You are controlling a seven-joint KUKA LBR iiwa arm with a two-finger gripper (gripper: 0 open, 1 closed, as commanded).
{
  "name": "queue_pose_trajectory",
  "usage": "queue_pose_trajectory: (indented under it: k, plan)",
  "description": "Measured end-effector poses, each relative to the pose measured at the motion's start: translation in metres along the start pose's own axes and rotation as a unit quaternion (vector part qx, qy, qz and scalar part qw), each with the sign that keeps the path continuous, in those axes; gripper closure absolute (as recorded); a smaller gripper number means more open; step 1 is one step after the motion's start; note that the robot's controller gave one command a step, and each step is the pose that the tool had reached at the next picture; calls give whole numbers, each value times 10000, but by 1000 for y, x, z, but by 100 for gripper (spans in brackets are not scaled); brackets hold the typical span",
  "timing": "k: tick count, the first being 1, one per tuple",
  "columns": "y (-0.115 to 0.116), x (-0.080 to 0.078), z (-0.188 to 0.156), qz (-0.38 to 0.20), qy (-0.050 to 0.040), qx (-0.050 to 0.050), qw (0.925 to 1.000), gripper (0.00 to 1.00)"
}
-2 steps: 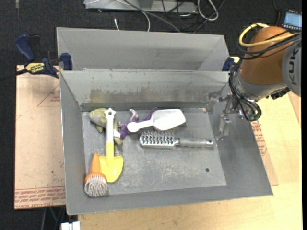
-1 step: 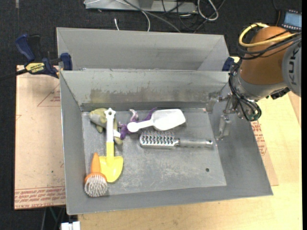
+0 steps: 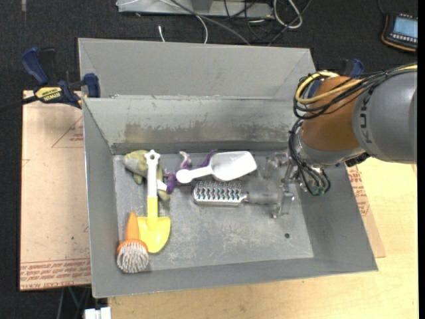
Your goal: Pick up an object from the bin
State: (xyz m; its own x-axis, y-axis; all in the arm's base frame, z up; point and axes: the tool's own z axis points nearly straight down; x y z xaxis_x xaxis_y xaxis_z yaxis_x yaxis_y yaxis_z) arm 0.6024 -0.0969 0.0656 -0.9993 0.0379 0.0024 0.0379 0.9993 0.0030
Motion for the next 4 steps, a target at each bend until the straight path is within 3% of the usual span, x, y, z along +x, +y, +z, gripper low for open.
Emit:
queue_pose_trajectory:
  k: [1,2,3,4]
  plan:
    - [-3,-10,-9,2,-50,13,10000,0]
    - [-27,3,-114,-473,-40,8,9989,0]
    - [11,-5,-32,-105,-51,0,9999,0]
    - [-15,18,-4,-118,-117,27,9999,0]
